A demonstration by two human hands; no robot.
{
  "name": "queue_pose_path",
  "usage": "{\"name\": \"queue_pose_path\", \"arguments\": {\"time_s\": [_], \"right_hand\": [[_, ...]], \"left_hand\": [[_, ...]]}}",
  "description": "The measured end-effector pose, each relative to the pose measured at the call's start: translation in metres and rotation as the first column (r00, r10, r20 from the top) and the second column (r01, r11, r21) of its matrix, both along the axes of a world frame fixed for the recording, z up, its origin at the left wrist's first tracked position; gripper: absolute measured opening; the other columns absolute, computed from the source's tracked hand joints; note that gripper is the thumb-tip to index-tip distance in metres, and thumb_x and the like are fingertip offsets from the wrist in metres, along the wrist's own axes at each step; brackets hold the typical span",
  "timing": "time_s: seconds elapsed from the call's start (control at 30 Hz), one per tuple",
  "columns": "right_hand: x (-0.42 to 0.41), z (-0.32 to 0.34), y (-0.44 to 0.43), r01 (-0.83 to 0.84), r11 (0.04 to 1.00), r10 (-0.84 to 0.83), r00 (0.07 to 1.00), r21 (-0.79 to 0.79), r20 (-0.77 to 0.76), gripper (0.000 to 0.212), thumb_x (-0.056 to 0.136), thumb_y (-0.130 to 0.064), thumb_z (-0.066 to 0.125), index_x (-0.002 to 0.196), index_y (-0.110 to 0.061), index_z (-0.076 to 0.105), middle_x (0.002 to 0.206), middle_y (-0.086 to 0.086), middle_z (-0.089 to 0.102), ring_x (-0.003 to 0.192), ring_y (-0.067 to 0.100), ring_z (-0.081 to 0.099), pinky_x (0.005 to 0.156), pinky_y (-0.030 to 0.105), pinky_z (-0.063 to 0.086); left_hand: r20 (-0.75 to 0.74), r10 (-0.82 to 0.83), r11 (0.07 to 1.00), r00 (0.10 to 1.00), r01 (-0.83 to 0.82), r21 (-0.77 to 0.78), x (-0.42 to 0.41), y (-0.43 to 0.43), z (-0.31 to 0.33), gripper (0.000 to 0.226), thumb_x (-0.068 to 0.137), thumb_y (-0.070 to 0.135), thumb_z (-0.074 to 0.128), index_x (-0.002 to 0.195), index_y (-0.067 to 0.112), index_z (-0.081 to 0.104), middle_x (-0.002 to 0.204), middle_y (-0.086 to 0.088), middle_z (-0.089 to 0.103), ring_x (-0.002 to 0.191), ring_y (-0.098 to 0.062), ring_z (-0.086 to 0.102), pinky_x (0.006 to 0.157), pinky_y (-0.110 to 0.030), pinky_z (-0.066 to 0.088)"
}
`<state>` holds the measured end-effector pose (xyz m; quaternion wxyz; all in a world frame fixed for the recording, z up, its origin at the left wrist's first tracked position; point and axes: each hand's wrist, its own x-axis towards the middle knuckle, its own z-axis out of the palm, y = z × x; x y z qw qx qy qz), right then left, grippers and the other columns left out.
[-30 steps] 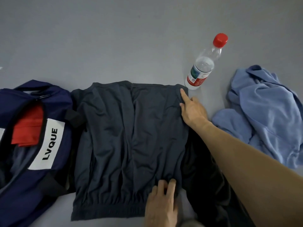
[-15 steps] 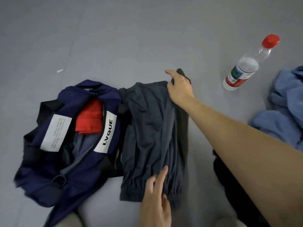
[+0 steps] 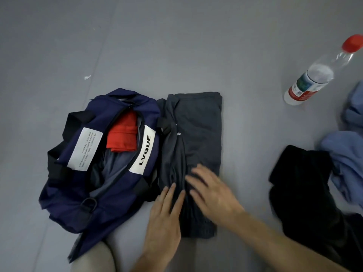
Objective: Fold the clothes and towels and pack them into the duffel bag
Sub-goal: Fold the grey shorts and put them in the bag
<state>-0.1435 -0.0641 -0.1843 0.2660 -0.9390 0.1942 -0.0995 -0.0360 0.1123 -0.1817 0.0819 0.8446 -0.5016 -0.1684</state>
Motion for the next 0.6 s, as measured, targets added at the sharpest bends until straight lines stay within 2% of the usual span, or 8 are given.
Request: {"name": "queue_pose_path", "arguments": {"time_s": [0.07,0.1,0.17,0.37,0.47,0.6], "right_hand": [[-0.029,-0.025,0.022,-0.221,0.973,0.201,0.950,-0.063,-0.238,0.064,0.104,-0.054,0.037,0.157,-0.018,0.030,0.162,0.006,0.030,0.152,0.026,0.021,0.123,0.043,0.023],[-0.036,-0.033,0.025,-0.274,0.960,0.241,0.916,-0.063,-0.322,0.071,0.103,-0.060,0.032,0.160,-0.020,0.018,0.165,0.005,0.022,0.154,0.025,0.013,0.123,0.045,0.017],[-0.046,-0.040,0.017,-0.256,0.965,0.218,0.900,-0.053,-0.377,0.075,0.102,-0.065,0.025,0.161,-0.022,0.006,0.167,0.002,0.012,0.155,0.024,0.005,0.121,0.045,0.009],[-0.075,-0.039,-0.031,-0.115,0.990,0.072,0.904,-0.079,-0.422,0.076,0.102,-0.066,0.021,0.161,-0.023,0.000,0.168,-0.001,0.004,0.155,0.020,-0.002,0.122,0.044,0.006],[-0.089,-0.041,-0.068,-0.080,0.989,0.013,0.883,-0.124,-0.470,0.076,0.102,-0.068,0.016,0.161,-0.022,-0.001,0.168,-0.001,0.000,0.154,0.018,-0.009,0.122,0.045,0.004],[-0.099,-0.034,-0.085,-0.056,0.981,-0.038,0.886,-0.187,-0.463,0.073,0.102,-0.064,0.020,0.161,-0.022,0.004,0.168,0.004,0.004,0.155,0.023,-0.001,0.122,0.047,0.006]], "left_hand": [[0.033,-0.105,0.990,0.994,0.101,0.101,0.004,-0.001,-0.019,0.060,0.094,0.025,0.038,0.154,0.023,0.031,0.165,-0.008,0.021,0.151,-0.032,0.024,0.116,-0.047,0.023],[0.047,-0.145,0.980,0.988,0.137,0.142,0.006,-0.001,-0.027,0.058,0.098,0.031,0.034,0.155,0.024,0.028,0.166,-0.009,0.016,0.152,-0.035,0.020,0.117,-0.049,0.019],[0.056,-0.178,0.971,0.983,0.166,0.171,0.003,-0.007,-0.039,0.057,0.102,0.036,0.029,0.158,0.026,0.024,0.168,-0.011,0.007,0.154,-0.036,0.010,0.119,-0.050,0.013],[0.051,-0.212,0.975,0.976,0.207,0.086,-0.017,-0.077,-0.046,0.057,0.105,0.036,0.026,0.161,0.026,0.016,0.169,-0.009,0.000,0.155,-0.031,-0.006,0.122,-0.048,0.004],[0.037,-0.218,0.975,0.975,0.216,0.054,-0.026,-0.120,-0.047,0.059,0.106,0.038,0.025,0.161,0.029,0.006,0.168,-0.007,-0.004,0.154,-0.026,-0.013,0.124,-0.046,0.000],[0.028,-0.168,0.984,0.985,0.166,0.061,-0.035,-0.143,-0.044,0.059,0.106,0.041,0.020,0.161,0.030,0.002,0.168,-0.006,-0.006,0.154,-0.024,-0.014,0.125,-0.048,0.001]]}}
